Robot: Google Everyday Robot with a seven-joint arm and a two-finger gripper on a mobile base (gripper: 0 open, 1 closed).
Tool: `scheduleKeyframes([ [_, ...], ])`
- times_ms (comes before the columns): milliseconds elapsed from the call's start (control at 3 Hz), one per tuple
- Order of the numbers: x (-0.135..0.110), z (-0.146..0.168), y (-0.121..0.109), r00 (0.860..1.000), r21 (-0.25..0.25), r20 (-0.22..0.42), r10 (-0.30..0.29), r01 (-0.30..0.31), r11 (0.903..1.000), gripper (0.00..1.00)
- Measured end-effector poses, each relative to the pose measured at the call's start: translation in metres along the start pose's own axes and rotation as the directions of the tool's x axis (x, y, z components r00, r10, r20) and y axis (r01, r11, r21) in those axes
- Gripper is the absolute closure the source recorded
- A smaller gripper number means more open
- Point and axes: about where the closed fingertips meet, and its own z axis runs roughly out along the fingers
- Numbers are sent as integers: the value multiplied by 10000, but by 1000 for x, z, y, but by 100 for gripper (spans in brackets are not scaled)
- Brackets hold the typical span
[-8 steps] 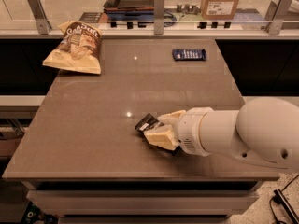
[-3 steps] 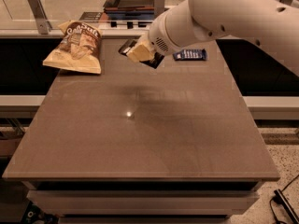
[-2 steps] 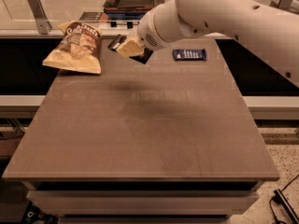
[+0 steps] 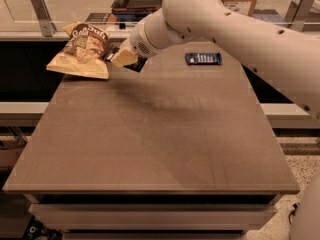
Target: Move rxbar chocolate near brown chip bag
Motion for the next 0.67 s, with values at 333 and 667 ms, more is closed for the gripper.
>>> scheduleKeyframes([
  [333,20,30,-5,9969,-160,-791,32,-45,9999,100],
  [667,43,55,-16,9890,-276,-1468,160,-203,9994,100],
])
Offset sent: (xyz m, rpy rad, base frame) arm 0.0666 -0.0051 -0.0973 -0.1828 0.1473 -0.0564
